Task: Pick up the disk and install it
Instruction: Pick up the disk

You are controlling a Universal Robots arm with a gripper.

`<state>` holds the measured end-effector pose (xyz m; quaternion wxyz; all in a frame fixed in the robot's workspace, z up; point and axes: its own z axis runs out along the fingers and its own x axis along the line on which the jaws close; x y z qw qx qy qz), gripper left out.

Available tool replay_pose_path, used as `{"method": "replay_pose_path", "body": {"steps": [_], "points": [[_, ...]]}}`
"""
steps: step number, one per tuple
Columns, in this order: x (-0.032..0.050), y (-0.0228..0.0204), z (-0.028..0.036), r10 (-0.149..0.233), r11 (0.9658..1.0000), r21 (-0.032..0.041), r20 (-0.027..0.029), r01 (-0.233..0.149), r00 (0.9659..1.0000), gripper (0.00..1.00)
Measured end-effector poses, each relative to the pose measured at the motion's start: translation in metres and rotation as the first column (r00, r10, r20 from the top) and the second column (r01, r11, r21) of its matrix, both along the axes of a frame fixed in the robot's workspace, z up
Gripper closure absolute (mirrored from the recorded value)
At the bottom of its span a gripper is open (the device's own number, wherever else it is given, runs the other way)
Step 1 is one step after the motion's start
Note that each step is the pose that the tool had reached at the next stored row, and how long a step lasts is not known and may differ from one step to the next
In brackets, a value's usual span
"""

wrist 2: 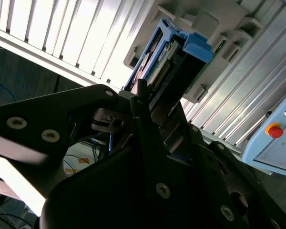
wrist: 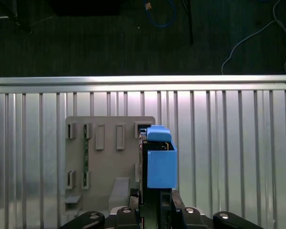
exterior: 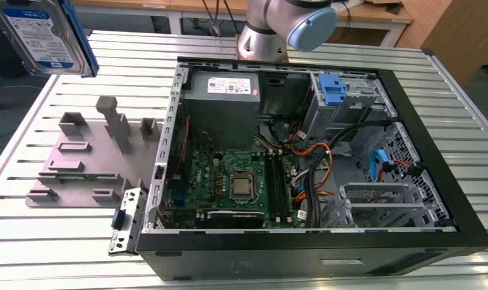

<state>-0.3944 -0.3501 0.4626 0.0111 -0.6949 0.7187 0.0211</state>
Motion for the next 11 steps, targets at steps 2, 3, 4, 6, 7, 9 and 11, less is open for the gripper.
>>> {"method": "replay_pose_path", "body": {"steps": [2,3,4,6,7,9,11], "points": [[0.0,0.0,0.0013,0.0,1.0,0.0,0.0,0.0,1.0,0.65],[0.0,0.0,0.002,0.0,1.0,0.0,0.0,0.0,1.0,0.65],[0.0,0.0,0.0028,0.0,1.0,0.0,0.0,0.0,1.0,0.65],[0.0,0.0,0.0047,0.0,1.0,0.0,0.0,0.0,1.0,0.65],[0.0,0.0,0.0055,0.0,1.0,0.0,-0.0001,0.0,1.0,0.65],[0.0,0.0,0.0063,0.0,1.0,0.0,0.0,0.0,1.0,0.65],[0.0,0.0,0.0071,0.0,1.0,0.0,0.0,0.0,1.0,0.65]]}}
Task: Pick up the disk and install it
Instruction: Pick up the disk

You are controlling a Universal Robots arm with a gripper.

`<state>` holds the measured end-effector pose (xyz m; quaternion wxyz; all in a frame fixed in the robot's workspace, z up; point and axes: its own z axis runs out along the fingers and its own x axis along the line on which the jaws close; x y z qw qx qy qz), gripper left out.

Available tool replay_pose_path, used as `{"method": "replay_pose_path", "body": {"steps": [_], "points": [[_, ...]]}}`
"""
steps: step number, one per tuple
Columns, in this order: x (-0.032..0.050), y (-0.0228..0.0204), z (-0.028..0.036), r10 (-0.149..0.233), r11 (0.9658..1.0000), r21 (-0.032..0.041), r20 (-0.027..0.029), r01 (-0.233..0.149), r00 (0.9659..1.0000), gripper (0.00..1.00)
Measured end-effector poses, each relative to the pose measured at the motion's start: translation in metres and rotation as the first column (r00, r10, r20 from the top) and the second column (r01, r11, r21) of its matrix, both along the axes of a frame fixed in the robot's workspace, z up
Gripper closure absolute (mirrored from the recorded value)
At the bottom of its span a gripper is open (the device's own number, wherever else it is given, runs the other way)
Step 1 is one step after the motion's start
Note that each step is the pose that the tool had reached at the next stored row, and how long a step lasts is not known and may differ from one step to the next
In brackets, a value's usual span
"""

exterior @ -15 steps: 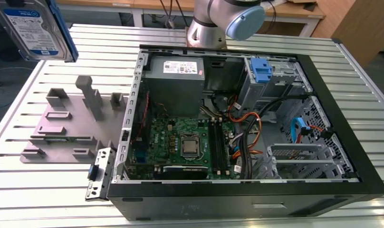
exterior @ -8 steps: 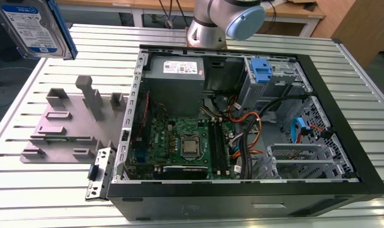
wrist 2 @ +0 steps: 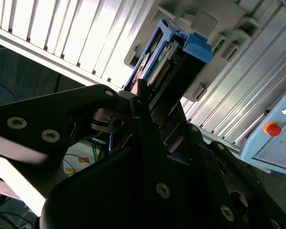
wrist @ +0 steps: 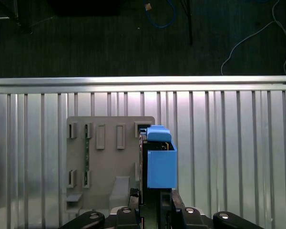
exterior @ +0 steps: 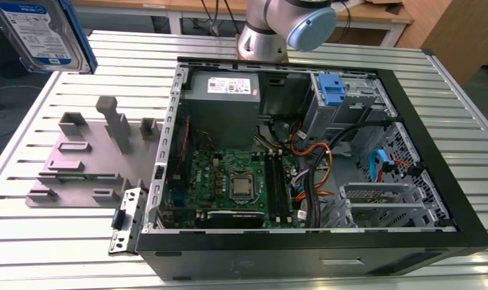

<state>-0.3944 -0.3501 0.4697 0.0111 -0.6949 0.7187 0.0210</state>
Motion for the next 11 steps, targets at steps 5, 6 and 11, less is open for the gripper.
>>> {"method": "replay_pose_path", "body": {"steps": [5,6,11], "points": [[0.0,0.0,0.0037,0.0,1.0,0.0,0.0,0.0,1.0,0.65],[0.0,0.0,0.0042,0.0,1.0,0.0,0.0,0.0,1.0,0.65],[0.0,0.0,0.0044,0.0,1.0,0.0,0.0,0.0,1.0,0.65]]}}
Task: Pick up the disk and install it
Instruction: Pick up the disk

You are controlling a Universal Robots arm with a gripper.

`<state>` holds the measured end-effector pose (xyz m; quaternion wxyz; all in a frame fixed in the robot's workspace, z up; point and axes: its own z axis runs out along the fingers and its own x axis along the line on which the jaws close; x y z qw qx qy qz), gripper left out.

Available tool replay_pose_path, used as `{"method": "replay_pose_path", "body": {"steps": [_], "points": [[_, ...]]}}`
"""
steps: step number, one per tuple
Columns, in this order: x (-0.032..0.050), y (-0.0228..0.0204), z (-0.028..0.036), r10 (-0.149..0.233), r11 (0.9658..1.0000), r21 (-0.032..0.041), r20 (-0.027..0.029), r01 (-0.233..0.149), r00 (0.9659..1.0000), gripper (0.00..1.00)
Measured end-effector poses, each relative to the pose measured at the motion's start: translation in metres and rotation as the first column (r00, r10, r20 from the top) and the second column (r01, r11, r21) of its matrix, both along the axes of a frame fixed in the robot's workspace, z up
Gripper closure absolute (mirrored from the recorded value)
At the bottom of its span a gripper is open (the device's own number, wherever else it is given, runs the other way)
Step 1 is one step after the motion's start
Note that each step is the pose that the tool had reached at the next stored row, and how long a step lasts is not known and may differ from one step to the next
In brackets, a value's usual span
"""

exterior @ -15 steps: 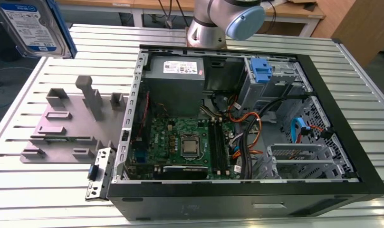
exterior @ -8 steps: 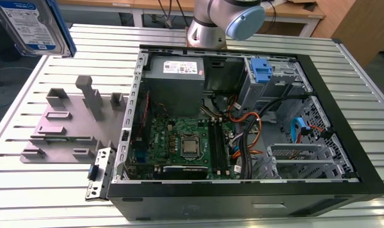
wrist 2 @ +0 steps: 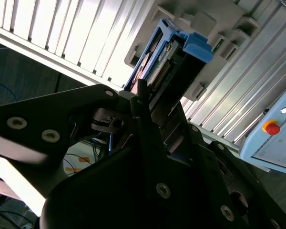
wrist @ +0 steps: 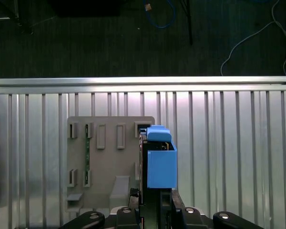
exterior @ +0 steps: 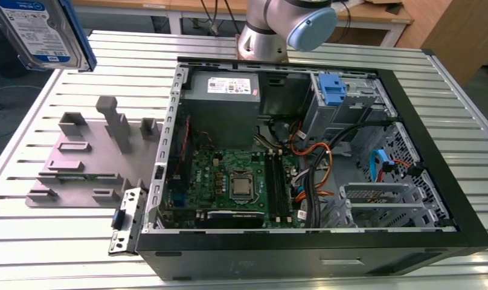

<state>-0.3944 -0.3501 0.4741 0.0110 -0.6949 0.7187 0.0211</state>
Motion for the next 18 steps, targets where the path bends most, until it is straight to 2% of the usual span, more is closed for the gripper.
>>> {"method": "replay_pose_path", "body": {"steps": [4,18], "points": [[0.0,0.0,0.0021,0.0,1.0,0.0,0.0,0.0,1.0,0.65],[0.0003,0.0,0.0252,0.0,1.0,0.0009,0.0,0.0,1.0,0.65]]}}
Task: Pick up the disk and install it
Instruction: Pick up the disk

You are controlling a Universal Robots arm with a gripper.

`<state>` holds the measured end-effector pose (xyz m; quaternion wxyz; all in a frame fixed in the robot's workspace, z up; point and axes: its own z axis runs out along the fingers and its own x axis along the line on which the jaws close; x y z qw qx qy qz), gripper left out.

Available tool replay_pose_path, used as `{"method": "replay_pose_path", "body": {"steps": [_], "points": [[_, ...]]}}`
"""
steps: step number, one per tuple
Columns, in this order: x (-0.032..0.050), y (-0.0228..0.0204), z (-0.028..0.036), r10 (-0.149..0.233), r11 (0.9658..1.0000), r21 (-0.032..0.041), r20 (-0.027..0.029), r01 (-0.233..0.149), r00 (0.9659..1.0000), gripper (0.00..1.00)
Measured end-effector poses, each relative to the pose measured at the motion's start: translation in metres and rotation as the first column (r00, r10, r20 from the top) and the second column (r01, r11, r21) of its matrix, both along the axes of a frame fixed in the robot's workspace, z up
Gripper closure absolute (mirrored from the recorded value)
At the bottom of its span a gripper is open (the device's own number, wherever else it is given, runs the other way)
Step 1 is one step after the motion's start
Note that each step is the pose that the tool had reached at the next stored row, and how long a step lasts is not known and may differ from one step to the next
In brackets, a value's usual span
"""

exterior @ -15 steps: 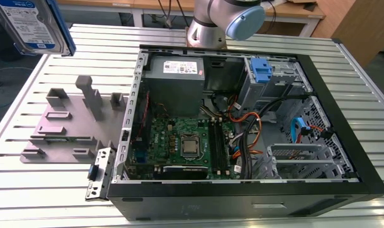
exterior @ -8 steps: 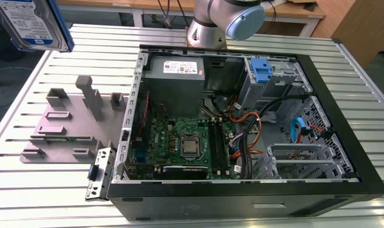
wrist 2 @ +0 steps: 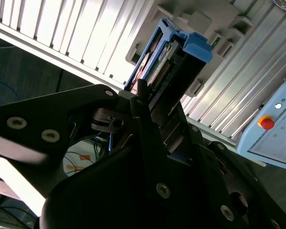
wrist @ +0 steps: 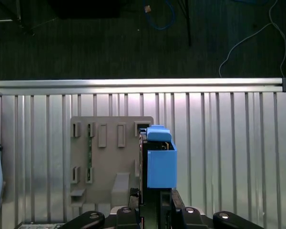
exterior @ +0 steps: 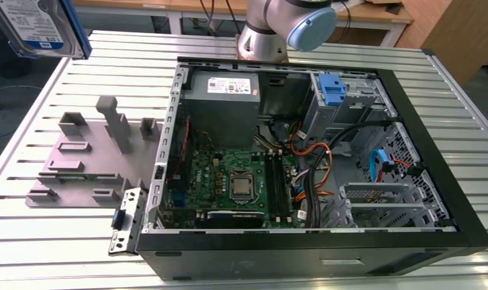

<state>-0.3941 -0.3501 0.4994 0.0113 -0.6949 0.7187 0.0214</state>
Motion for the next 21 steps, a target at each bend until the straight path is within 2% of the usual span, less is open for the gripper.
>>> {"method": "replay_pose_path", "body": {"steps": [6,15,21], "points": [[0.0011,0.0,0.0065,0.0,1.0,0.0,-0.0002,0.0,1.0,0.65],[0.0024,0.0,0.007,0.0,1.0,0.0,-0.0007,0.0,1.0,0.65],[0.009,0.0,0.007,0.0,1.0,0.0001,-0.0007,0.0,1.0,0.65]]}}
